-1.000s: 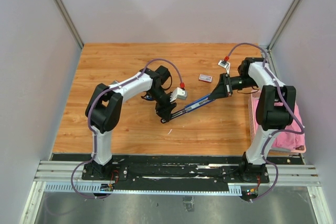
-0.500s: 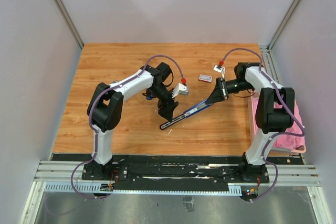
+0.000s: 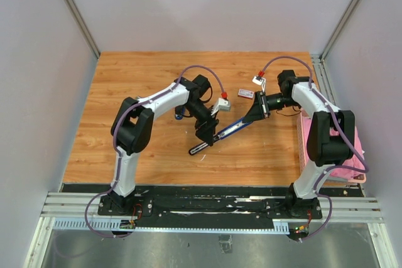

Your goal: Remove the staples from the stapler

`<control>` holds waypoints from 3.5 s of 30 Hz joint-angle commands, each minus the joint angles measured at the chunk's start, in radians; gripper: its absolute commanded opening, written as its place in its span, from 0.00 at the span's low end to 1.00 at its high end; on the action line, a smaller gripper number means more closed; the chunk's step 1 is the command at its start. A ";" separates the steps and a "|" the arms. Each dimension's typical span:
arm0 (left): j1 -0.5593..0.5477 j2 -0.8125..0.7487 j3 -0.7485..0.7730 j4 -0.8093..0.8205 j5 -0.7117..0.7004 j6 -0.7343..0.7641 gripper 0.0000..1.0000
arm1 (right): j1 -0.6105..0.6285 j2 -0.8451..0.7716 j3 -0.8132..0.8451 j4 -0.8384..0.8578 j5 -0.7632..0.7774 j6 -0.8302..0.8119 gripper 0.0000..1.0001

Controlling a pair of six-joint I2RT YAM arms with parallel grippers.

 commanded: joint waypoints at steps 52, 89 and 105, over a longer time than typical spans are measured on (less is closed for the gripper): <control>-0.038 0.123 0.098 -0.008 0.287 -0.091 0.55 | 0.012 -0.007 0.050 -0.162 -0.120 -0.134 0.01; -0.045 0.123 0.187 -0.006 -0.186 -0.205 0.00 | -0.070 -0.063 0.040 -0.028 0.243 0.074 0.50; -0.106 0.188 0.235 0.058 -0.531 -0.287 0.00 | -0.109 -0.346 -0.095 0.202 0.549 0.265 0.50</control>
